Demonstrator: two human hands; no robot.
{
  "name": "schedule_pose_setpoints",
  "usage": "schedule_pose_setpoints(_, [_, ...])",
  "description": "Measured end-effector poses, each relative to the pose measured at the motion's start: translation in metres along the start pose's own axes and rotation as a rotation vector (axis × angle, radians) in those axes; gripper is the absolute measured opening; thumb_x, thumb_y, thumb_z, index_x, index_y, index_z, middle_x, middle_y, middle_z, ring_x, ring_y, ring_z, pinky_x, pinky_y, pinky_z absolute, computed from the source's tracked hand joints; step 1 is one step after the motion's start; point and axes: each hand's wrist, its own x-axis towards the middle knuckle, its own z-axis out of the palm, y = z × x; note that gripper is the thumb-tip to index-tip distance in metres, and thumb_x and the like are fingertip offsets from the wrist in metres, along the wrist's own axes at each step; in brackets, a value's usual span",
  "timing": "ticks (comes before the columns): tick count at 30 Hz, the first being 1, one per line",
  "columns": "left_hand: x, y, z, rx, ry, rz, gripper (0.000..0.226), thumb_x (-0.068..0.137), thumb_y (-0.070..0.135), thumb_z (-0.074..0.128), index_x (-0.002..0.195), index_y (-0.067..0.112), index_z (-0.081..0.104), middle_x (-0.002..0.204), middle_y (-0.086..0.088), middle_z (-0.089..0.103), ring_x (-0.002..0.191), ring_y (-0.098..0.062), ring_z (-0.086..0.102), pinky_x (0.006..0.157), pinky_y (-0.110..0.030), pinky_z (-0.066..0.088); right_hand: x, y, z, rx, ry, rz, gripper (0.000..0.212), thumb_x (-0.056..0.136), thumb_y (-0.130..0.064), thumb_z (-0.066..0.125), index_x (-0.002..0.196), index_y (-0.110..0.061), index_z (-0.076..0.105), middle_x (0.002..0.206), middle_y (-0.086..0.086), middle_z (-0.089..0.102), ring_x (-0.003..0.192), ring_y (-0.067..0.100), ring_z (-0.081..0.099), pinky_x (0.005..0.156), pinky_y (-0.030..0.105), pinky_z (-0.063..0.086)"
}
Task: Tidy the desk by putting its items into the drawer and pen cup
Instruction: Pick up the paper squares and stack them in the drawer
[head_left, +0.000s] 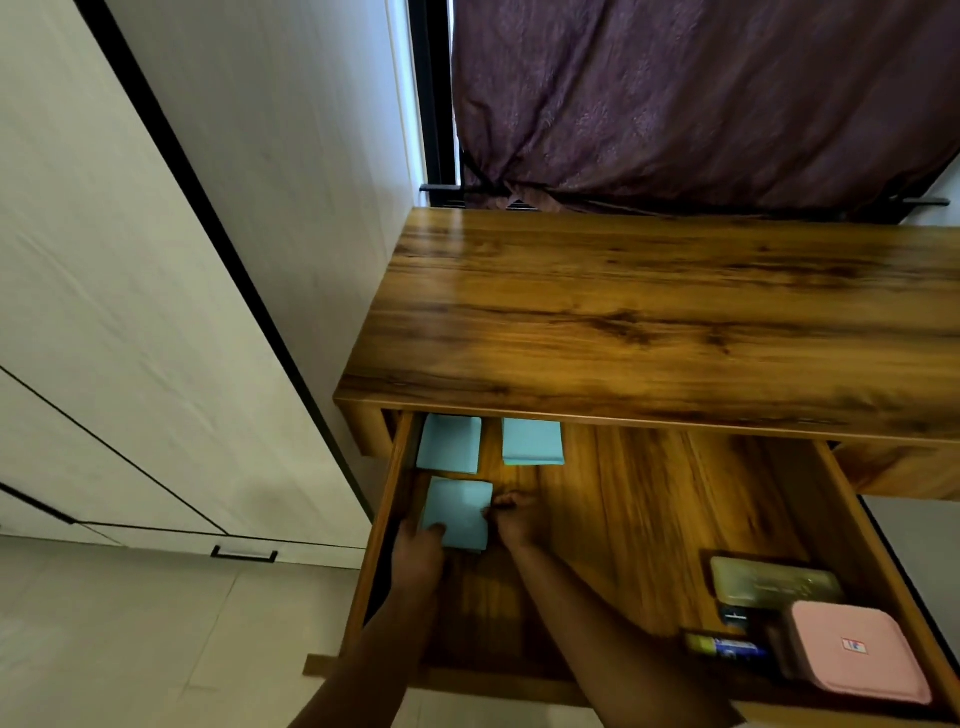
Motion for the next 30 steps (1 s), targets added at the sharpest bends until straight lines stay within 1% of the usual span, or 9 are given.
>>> schedule_pose_setpoints(3, [-0.020,-0.009,-0.003,-0.547,-0.026,-0.239,0.042,0.092,0.009,0.050,0.133,0.004,0.045,0.124,-0.019,0.055,0.109,-0.037,0.053,0.089,-0.043,0.042,0.001,0.003,-0.002,0.109,0.040,0.055,0.020,0.091,0.002,0.051,0.107,0.004,0.065,0.116,0.017,0.064,0.102,0.029,0.060,0.077,0.024,0.047])
schedule_pose_setpoints(6, [-0.020,-0.013,-0.003,-0.738,-0.037,-0.307,0.038,0.095,0.016,0.048,0.131,0.005,0.049,0.102,-0.014,0.060,0.087,-0.030,0.057,0.080,-0.037,0.044,-0.001,0.002,0.001,0.206,-0.020,0.117,0.025,0.094,0.004,0.043,0.110,0.003,0.062,0.121,0.020,0.062,0.101,0.030,0.059,0.066,0.018,0.043])
schedule_pose_setpoints(8, [-0.015,-0.014,-0.002,-0.790,-0.019,-0.305,0.037,0.097,0.019,0.045,0.131,0.006,0.050,0.101,-0.013,0.060,0.085,-0.029,0.056,0.071,-0.037,0.047,-0.004,-0.003,0.004,0.172,-0.094,0.125,0.028,0.096,0.003,0.040,0.116,0.001,0.059,0.126,0.017,0.059,0.104,0.028,0.058,0.068,0.020,0.045])
schedule_pose_setpoints(11, [-0.013,-0.012,0.000,-0.817,-0.017,-0.311,0.037,0.098,0.019,0.043,0.133,0.008,0.050,0.113,-0.015,0.059,0.092,-0.032,0.056,0.073,-0.041,0.048,-0.008,-0.011,0.004,0.120,-0.196,0.117,0.032,0.098,0.002,0.036,0.126,0.003,0.052,0.131,0.019,0.054,0.117,0.032,0.054,0.067,0.018,0.045])
schedule_pose_setpoints(17, [-0.017,-0.009,0.000,-0.836,-0.038,-0.337,0.035,0.096,0.016,0.046,0.130,0.009,0.052,0.103,-0.014,0.060,0.094,-0.033,0.056,0.084,-0.045,0.047,-0.007,-0.014,0.000,0.085,-0.171,0.108,0.032,0.099,-0.002,0.036,0.125,-0.001,0.054,0.127,0.016,0.058,0.094,0.022,0.057,0.063,0.019,0.045])
schedule_pose_setpoints(19, [-0.014,-0.009,-0.001,-0.841,-0.036,-0.324,0.035,0.096,0.015,0.046,0.130,0.009,0.051,0.101,-0.013,0.061,0.091,-0.031,0.056,0.087,-0.046,0.046,-0.009,-0.015,0.002,0.053,-0.189,0.094,0.031,0.099,-0.002,0.035,0.123,-0.001,0.056,0.121,0.013,0.060,0.104,0.028,0.060,0.069,0.021,0.047])
schedule_pose_setpoints(23, [-0.008,-0.005,-0.004,-0.827,-0.045,-0.285,0.036,0.098,0.015,0.042,0.132,0.007,0.050,0.096,-0.010,0.061,0.084,-0.028,0.057,0.073,-0.039,0.046,-0.010,-0.015,0.008,0.016,-0.166,0.098,0.029,0.097,-0.006,0.039,0.115,-0.007,0.062,0.121,0.012,0.062,0.109,0.029,0.060,0.086,0.031,0.048])
schedule_pose_setpoints(26, [-0.012,0.000,-0.007,-0.781,-0.034,-0.245,0.034,0.099,0.011,0.038,0.132,0.007,0.048,0.109,-0.011,0.060,0.084,-0.026,0.057,0.071,-0.038,0.047,-0.006,-0.011,0.008,-0.028,-0.145,0.130,0.024,0.096,-0.010,0.045,0.105,-0.010,0.067,0.115,0.010,0.066,0.103,0.029,0.062,0.092,0.037,0.052])
schedule_pose_setpoints(30, [-0.012,0.004,-0.006,-0.814,-0.030,-0.242,0.037,0.100,0.014,0.038,0.135,0.008,0.048,0.131,-0.015,0.055,0.099,-0.031,0.056,0.073,-0.039,0.050,-0.006,-0.008,0.006,-0.087,-0.128,0.155,0.021,0.095,-0.011,0.051,0.107,-0.006,0.067,0.114,0.011,0.065,0.101,0.029,0.063,0.086,0.033,0.052])
